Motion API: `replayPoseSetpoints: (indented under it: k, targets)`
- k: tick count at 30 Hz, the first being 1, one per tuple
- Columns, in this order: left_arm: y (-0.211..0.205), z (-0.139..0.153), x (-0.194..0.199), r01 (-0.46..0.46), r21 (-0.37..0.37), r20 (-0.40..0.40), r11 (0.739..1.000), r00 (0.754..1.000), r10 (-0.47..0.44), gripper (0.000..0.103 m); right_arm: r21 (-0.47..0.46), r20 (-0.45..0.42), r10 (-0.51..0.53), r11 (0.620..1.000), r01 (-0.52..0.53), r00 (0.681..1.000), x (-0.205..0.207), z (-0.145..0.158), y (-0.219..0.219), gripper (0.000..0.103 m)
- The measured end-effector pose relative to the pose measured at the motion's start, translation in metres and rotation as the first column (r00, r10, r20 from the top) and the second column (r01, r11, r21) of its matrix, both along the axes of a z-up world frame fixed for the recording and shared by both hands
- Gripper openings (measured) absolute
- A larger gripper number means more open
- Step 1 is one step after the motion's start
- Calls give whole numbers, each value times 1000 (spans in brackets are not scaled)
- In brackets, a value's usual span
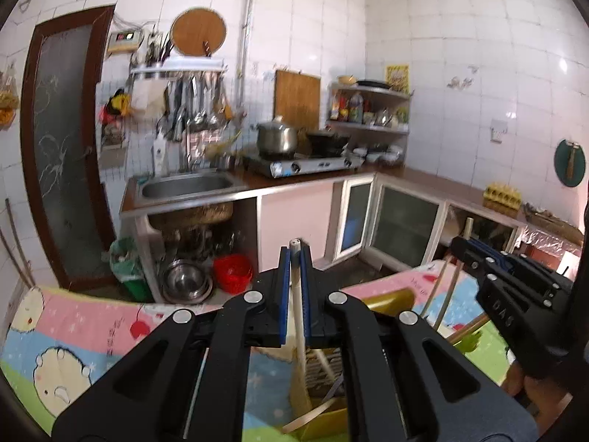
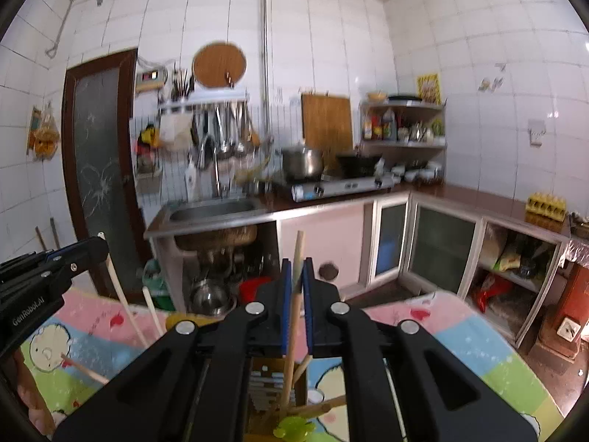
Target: Organize utensils
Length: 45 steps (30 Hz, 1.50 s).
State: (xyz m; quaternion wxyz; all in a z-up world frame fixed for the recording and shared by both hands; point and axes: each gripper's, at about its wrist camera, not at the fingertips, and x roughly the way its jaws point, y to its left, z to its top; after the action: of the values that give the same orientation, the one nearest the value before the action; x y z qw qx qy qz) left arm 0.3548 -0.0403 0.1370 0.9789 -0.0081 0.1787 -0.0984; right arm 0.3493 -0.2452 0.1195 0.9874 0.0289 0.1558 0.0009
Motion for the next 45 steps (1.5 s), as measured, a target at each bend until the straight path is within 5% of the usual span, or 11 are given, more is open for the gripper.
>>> replayPoseSetpoints:
  k: [3,4,5,6,14,20,31,45]
  targets:
    - [12,0,0,-20,-18,-36,1000,999,19,13,-19,-51,-8,1000,7,999,-2,0,-3,9]
    - [16,1,-2,-23,-28,-41,999,999,22,17,-18,-58,-7,1000,6,998,-4,2,-3,20]
    - [22,3,-8,-33,-40,-41,999,999,32,31,-15,-58,-16,1000,15,998,-11,6,-6,44]
    - [27,5,-15,-46,-45,-34,998,998,44,46,-12,-50,-25,1000,25,998,-16,9,-8,54]
    - [51,5,-91,-66,-60,27,996,997,68,98,-29,-11,-20,999,20,1000,-102,15,-14,87]
    - [60,-19,-160,-82,-73,75,994,993,87,98,-19,-2,-22,1000,22,1000,-172,-28,-12,99]
    - [39,-96,-245,-136,109,140,985,983,120,98,-47,9,-37,998,37,999,-252,-88,5,99]
    - [46,-121,-260,-156,93,177,983,975,137,98,-42,42,-50,998,52,998,-270,-115,10,99]
